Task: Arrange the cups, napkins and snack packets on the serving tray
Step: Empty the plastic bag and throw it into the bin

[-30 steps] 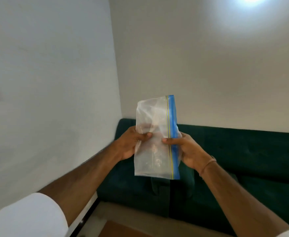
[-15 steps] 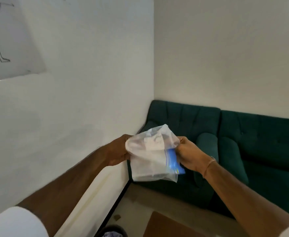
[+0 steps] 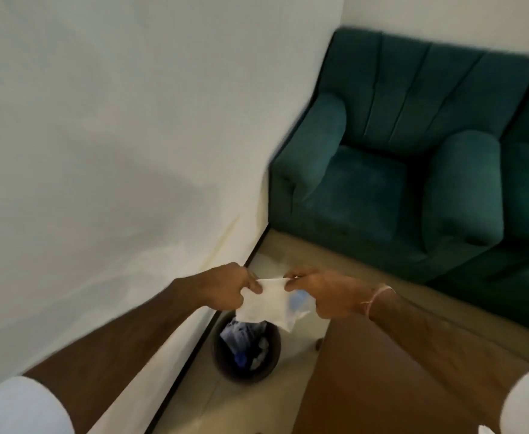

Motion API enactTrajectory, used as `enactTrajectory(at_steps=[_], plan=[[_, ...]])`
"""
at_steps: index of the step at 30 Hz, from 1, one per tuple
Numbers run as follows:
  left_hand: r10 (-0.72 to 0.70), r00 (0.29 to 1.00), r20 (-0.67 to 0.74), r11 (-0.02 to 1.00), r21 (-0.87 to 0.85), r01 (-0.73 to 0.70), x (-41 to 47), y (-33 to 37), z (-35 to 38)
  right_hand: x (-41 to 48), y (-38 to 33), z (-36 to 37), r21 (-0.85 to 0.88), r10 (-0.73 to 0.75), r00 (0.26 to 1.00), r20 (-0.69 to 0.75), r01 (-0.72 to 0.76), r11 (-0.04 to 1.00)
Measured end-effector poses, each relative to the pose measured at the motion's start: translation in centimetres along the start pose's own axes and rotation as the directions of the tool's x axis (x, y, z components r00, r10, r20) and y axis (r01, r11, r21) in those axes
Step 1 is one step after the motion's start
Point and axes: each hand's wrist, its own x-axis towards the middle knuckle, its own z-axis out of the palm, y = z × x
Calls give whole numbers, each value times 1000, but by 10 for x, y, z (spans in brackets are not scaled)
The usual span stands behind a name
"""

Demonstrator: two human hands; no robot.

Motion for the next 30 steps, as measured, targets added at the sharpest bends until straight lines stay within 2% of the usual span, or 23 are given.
enactTrajectory(at_steps=[4, 10, 13, 15, 16, 17, 19, 20, 22, 24, 26, 29, 30], plan=[[-84, 992, 98, 996, 50, 80, 62, -75, 84, 85, 30, 95, 28, 10, 994, 110, -13, 1000], [-195, 953, 232, 980, -4, 201, 151, -176, 228, 199, 76, 258, 31, 60, 975, 216, -68, 997], [-286, 944, 164, 957, -10, 291, 196, -223, 290, 238, 91, 331, 39, 84, 971, 225, -96, 995], [-298, 942, 155, 950, -51, 309, 212, -234, 364, 260, 100, 375, 65, 100, 970, 222, -117, 991], [-375, 916, 143, 920, -69, 387, 210, -225, 426, 270, 104, 395, 74, 104, 970, 222, -123, 990], [-428, 889, 163, 902, 14, 431, 196, -212, 486, 280, 107, 415, 74, 114, 967, 226, -134, 988], [-386, 897, 215, 915, -37, 402, 178, -192, 591, 297, 112, 447, 57, 158, 958, 239, -176, 983], [-355, 915, 191, 918, -113, 380, 173, -187, 629, 307, 115, 462, 51, 182, 954, 237, -199, 979], [-319, 934, 161, 936, -101, 337, 181, -194, 660, 324, 119, 488, 42, 213, 952, 222, -228, 973], [-386, 912, 136, 908, -120, 402, 198, -202, 672, 340, 124, 507, -2, 224, 949, 222, -229, 973], [-483, 865, 138, 843, -192, 502, 198, -200, 690, 356, 129, 523, -45, 232, 944, 233, -228, 973], [-595, 770, 229, 724, -264, 638, 195, -194, 698, 373, 134, 537, -45, 226, 937, 267, -222, 974], [-605, 772, 196, 728, -258, 635, 199, -199, 698, 376, 134, 539, -41, 225, 933, 282, -222, 974]])
